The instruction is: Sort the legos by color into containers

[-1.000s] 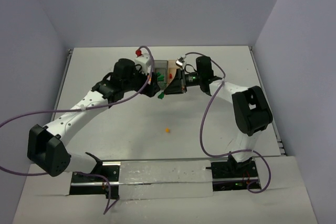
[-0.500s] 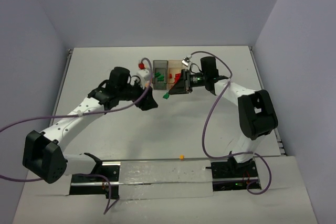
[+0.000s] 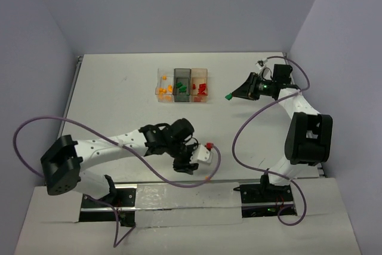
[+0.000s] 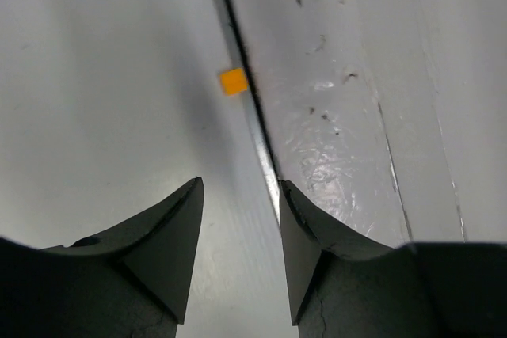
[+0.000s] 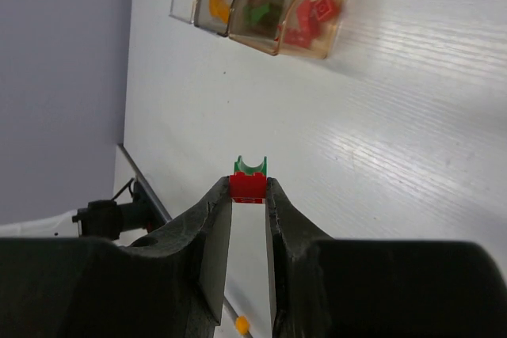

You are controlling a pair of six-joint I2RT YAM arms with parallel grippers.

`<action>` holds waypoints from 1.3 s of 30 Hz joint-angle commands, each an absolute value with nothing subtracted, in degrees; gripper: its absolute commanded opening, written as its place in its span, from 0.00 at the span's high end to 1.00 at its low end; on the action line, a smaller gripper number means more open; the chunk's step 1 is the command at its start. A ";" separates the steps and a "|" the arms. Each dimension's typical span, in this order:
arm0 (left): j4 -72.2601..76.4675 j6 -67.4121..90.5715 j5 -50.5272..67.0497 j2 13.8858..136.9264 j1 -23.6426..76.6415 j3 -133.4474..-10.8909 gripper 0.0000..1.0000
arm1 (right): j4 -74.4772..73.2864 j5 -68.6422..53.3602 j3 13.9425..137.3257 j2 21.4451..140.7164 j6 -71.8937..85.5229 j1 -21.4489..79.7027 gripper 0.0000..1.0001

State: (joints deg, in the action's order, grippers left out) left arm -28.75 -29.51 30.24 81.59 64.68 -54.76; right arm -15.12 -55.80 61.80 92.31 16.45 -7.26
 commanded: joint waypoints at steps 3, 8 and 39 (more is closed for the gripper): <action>-22.29 -32.41 25.91 87.90 72.38 -59.13 0.51 | -17.48 -55.91 62.87 88.16 14.53 -9.40 1.00; -18.83 -26.39 17.17 89.91 78.64 -58.46 0.54 | -17.23 -56.07 63.37 87.81 15.20 -9.40 1.00; -12.82 -12.55 7.08 99.35 79.63 -60.48 0.42 | -16.82 -54.05 62.84 82.79 16.00 -10.51 1.00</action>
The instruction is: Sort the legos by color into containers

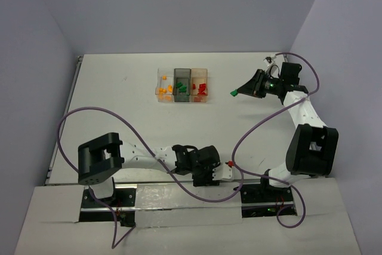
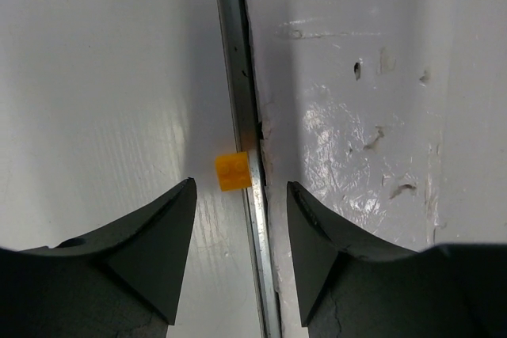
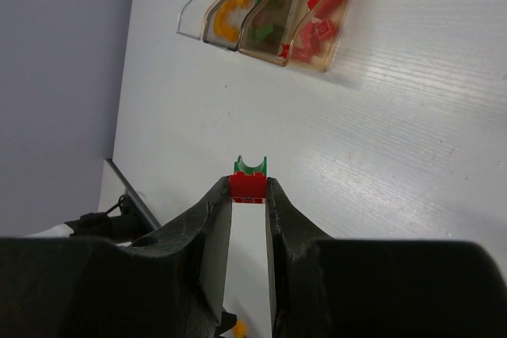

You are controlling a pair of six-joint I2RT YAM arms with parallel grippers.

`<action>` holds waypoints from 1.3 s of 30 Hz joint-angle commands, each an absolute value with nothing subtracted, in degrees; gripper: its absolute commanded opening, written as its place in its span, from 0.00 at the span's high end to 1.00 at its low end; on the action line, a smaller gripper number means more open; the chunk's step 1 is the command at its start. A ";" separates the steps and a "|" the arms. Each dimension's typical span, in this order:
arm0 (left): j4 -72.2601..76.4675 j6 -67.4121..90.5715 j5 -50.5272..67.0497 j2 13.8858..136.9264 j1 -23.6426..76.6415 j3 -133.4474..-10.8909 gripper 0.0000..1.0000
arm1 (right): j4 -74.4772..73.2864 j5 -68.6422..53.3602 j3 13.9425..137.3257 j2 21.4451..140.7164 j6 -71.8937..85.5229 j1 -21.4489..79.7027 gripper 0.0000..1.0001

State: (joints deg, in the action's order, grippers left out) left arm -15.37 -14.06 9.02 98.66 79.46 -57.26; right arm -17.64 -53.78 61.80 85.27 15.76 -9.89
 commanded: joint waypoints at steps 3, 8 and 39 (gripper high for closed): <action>-12.57 -12.13 5.54 100.37 79.63 -60.99 0.44 | -16.79 -54.31 62.67 82.52 16.00 -10.63 1.00; -12.48 -11.87 5.54 101.34 79.63 -61.35 0.47 | -16.87 -54.40 62.49 82.09 15.96 -10.99 1.00; -12.48 -12.05 7.91 100.46 75.58 -59.68 0.82 | -16.17 -54.84 62.49 83.06 16.61 -11.25 1.00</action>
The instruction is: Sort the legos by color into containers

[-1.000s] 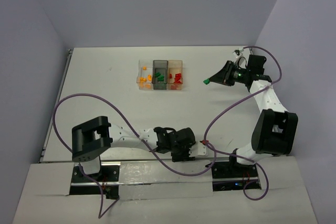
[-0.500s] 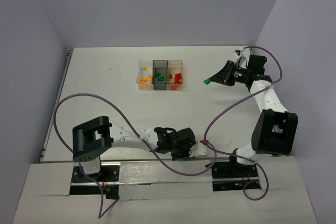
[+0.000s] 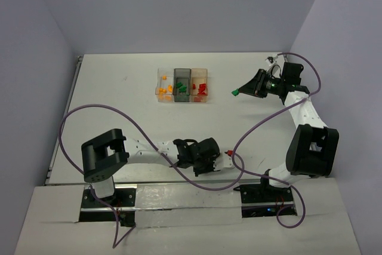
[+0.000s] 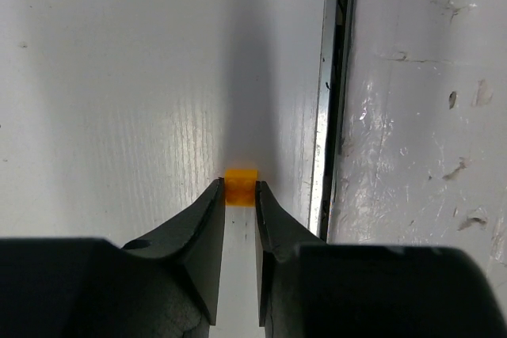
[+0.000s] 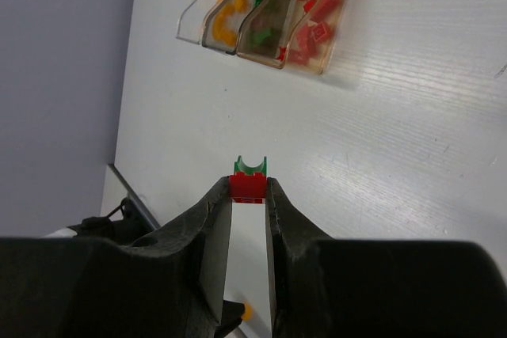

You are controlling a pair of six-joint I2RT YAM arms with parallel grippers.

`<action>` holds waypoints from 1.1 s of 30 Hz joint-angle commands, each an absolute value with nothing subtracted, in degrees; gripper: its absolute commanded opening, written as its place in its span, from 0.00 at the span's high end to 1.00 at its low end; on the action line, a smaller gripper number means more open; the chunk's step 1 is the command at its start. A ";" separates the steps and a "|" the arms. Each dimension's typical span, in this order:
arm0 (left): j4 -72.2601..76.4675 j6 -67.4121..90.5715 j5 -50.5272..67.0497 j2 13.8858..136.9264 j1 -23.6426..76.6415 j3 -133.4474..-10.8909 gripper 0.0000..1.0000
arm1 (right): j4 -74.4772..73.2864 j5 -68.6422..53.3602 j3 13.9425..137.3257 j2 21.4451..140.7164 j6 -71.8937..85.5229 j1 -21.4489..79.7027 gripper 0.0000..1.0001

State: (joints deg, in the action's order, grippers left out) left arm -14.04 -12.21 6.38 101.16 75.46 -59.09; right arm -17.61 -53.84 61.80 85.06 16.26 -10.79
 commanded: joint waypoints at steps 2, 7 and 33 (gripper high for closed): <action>-12.65 -12.13 8.08 100.21 75.50 -59.68 0.87 | -16.17 -54.77 62.40 83.06 16.61 -11.25 1.00; -13.65 -12.22 7.91 98.53 74.98 -60.23 0.92 | -16.00 -54.99 62.31 83.06 16.76 -11.25 1.00; -24.84 -13.62 16.66 91.80 42.24 -71.35 0.99 | -14.67 -55.81 63.11 83.91 18.27 -11.25 1.00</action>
